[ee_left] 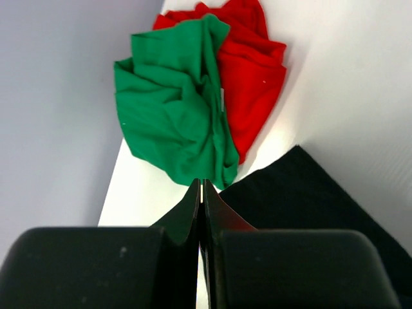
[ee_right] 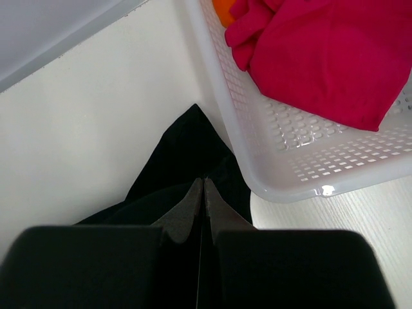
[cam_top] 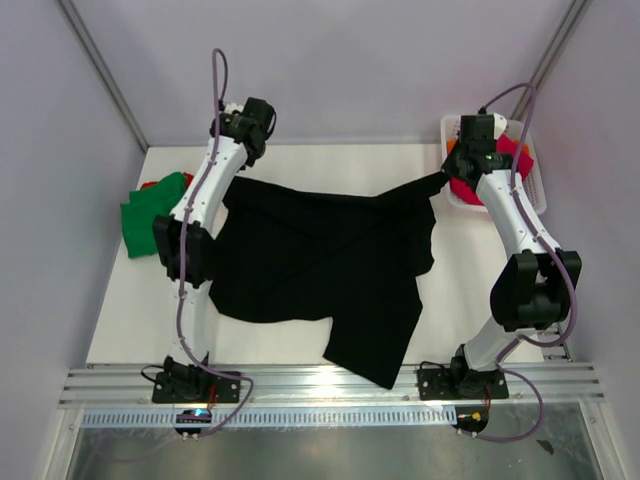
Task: Fold and stack the t-shirts
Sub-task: Flatten out the tshirt
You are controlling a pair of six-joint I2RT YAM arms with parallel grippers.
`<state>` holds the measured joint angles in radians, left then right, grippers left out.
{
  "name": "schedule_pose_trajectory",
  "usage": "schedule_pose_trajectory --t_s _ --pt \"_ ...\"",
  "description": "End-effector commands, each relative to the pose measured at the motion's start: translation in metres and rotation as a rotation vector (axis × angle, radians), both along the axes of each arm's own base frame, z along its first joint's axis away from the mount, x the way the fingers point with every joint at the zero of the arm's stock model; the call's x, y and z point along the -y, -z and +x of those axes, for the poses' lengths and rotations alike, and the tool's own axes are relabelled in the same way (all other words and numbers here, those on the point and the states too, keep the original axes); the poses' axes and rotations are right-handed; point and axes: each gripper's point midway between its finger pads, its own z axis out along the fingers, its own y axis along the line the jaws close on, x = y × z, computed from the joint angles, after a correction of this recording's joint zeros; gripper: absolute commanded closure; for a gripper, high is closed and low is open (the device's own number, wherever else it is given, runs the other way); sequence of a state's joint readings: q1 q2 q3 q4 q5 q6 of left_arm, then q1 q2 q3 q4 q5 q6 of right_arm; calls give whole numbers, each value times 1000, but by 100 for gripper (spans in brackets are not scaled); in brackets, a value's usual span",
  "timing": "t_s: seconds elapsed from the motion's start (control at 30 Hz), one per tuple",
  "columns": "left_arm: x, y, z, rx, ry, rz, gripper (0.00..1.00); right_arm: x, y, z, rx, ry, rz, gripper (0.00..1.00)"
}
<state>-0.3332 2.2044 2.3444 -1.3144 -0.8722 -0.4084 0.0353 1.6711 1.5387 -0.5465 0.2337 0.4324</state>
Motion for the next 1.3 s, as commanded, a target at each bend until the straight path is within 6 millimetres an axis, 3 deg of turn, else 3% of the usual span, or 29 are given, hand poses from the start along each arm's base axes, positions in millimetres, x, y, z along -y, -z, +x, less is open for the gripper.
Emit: schedule_pose_trajectory --t_s 0.0,0.27,0.57,0.8,0.97,1.2,1.27 --pt "-19 -62 -10 140 -37 45 100 8 -48 2 127 32 -15 97" --pt "-31 -97 -12 231 -70 120 100 10 -55 8 150 38 -28 97" --pt "-50 -106 -21 235 -139 236 100 27 -65 4 148 106 -95 97" --pt "-66 -128 -34 282 -221 351 100 40 -82 -7 208 168 -131 97" --pt "-75 -156 -46 364 -288 415 100 41 -90 -7 230 172 -139 97" --pt "-81 -193 -57 438 -362 479 100 38 -86 -7 239 161 -127 97" --pt "-83 -201 -63 392 -359 516 100 38 -83 -6 234 158 -123 97"
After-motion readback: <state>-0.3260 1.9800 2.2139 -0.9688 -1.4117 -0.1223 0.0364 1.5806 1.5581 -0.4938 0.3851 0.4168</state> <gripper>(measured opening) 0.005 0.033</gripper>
